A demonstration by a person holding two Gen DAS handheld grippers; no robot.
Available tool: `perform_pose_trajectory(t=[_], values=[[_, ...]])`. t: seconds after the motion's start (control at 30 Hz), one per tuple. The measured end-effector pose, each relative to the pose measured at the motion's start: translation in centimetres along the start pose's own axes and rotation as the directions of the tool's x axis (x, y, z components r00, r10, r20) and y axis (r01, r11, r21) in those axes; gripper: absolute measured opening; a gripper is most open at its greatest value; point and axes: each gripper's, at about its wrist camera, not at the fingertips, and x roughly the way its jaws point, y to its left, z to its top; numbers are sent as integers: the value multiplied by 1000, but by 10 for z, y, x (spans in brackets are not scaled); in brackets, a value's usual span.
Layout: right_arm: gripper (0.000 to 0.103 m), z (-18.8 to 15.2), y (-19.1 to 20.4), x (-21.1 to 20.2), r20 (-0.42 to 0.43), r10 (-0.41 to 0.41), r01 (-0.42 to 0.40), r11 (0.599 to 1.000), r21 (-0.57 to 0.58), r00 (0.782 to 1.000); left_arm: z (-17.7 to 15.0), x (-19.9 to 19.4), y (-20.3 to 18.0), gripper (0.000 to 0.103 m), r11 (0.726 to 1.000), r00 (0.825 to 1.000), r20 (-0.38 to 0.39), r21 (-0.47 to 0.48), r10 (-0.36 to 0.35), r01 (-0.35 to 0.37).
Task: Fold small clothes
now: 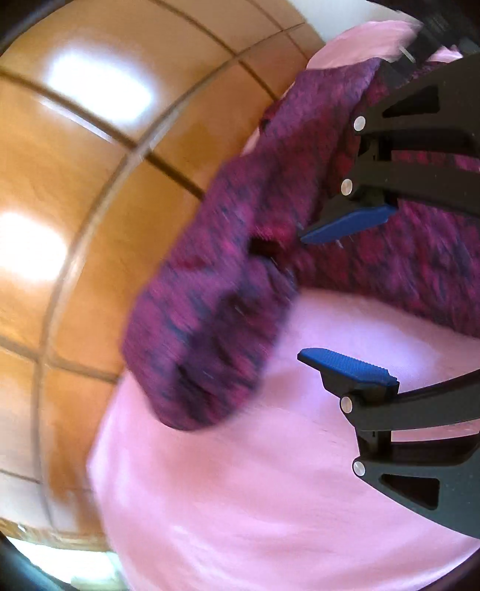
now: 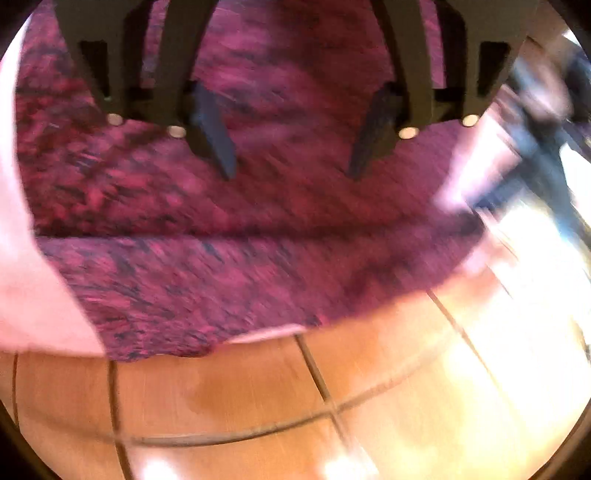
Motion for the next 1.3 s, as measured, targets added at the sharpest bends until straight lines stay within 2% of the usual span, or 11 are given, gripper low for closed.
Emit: perform_pose_trajectory(t=[0.1, 0.2, 0.33, 0.43, 0.47, 0.5, 0.53, 0.6, 0.7, 0.9, 1.3], values=[[60, 29, 20, 22, -22, 100, -99, 995, 33, 995, -3, 8, 12, 58, 999, 1000, -28, -44, -3, 2], [60, 55, 32, 62, -65, 132, -125, 987, 102, 989, -4, 12, 10, 58, 1000, 1000, -17, -25, 9, -10], [61, 70, 27, 116, -121, 138, -105, 963, 246, 983, -9, 13, 12, 58, 1000, 1000, 8, -25, 8, -8], [60, 75, 34, 138, -133, 121, -85, 965, 248, 984, -10, 14, 11, 58, 1000, 1000, 18, -27, 9, -9], [53, 76, 39, 142, -138, 100, -67, 972, 226, 985, -10, 14, 9, 59, 1000, 1000, 17, -18, 18, -17], [39, 77, 47, 146, -155, 67, -40, 984, 174, 986, -10, 13, 8, 59, 1000, 1000, 16, -16, 20, -20], [33, 77, 51, 146, -162, 38, -16, 991, 136, 986, -9, 12, 9, 59, 1000, 1000, 13, -21, 17, -17], [13, 79, 56, 134, -142, 20, -6, 995, 96, 990, -6, 7, 15, 59, 998, 1000, 14, -60, 3, -2], [12, 81, 63, 101, -66, 32, -29, 999, 39, 997, -4, -3, 24, 59, 993, 999, 23, -114, 38, -35], [11, 90, 74, 36, 60, 12, -7, 996, -92, 998, -3, -8, 26, 59, 989, 995, -2, -109, 96, -95], [11, 104, 50, -31, 158, -48, 61, 995, -81, 986, 20, 7, 21, 59, 983, 986, -67, -84, 155, -161]])
